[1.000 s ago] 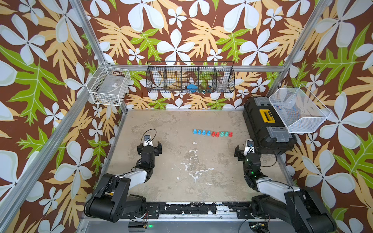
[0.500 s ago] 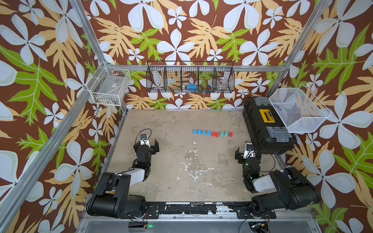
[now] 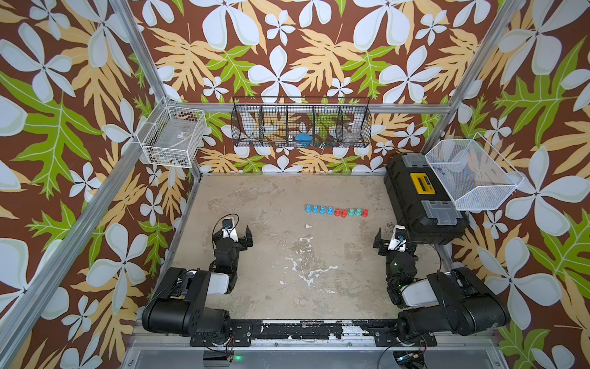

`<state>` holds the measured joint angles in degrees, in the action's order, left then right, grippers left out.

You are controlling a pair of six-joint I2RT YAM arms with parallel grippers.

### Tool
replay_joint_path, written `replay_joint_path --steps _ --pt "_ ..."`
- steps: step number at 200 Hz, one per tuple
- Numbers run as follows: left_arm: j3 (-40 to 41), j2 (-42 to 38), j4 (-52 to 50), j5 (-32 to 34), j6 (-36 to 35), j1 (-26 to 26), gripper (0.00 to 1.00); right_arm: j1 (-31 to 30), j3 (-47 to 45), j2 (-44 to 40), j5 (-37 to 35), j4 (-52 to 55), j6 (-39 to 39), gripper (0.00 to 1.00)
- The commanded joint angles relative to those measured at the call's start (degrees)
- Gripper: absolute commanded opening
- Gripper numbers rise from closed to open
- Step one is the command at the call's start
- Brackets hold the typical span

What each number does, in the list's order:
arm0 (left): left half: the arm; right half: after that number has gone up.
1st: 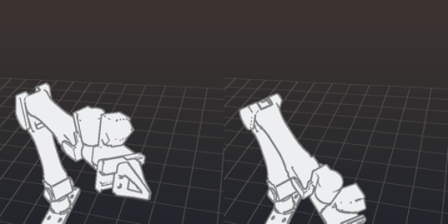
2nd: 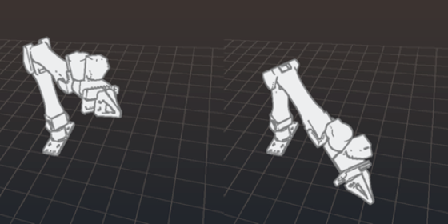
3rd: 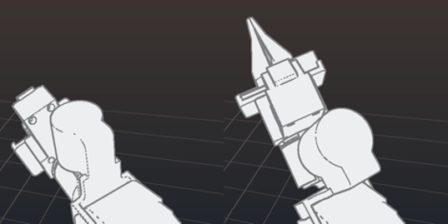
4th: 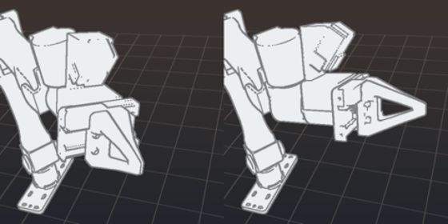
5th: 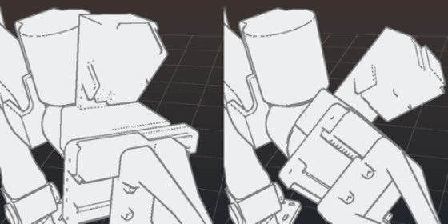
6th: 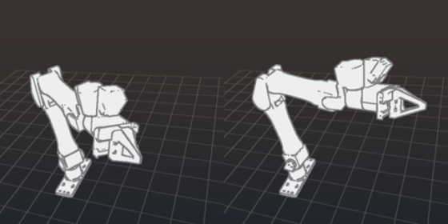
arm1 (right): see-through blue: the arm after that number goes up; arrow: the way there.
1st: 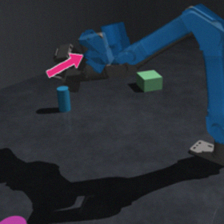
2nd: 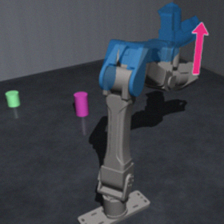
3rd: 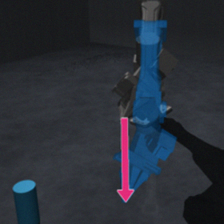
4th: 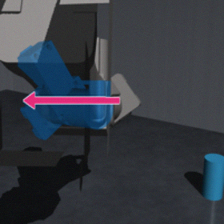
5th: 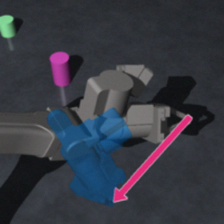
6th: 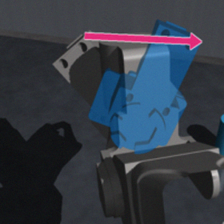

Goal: Close the stamp cap
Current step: Reset both arms

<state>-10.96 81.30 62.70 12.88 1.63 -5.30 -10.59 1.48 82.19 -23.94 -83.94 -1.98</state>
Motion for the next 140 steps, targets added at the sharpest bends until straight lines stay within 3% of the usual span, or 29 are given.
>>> replay_joint_path --steps 1,41,92,140 --pt "0.82 0.47 7.35 -2.01 0.67 0.47 1.00 -0.05 -0.23 0.15 0.48 -3.51 -0.49 1.00" --pt "3.47 0.97 12.60 -2.79 -0.66 -0.45 1.00 -0.22 -2.38 2.99 2.04 -11.06 -1.84 1.00" --pt "2.56 1.73 11.66 -3.45 -1.19 -0.39 1.00 -0.30 -0.80 4.08 2.50 -8.89 -2.01 1.00" --pt "1.37 1.95 9.47 -9.27 -0.13 2.22 1.00 1.13 2.61 3.00 3.60 -0.60 -0.30 1.00"
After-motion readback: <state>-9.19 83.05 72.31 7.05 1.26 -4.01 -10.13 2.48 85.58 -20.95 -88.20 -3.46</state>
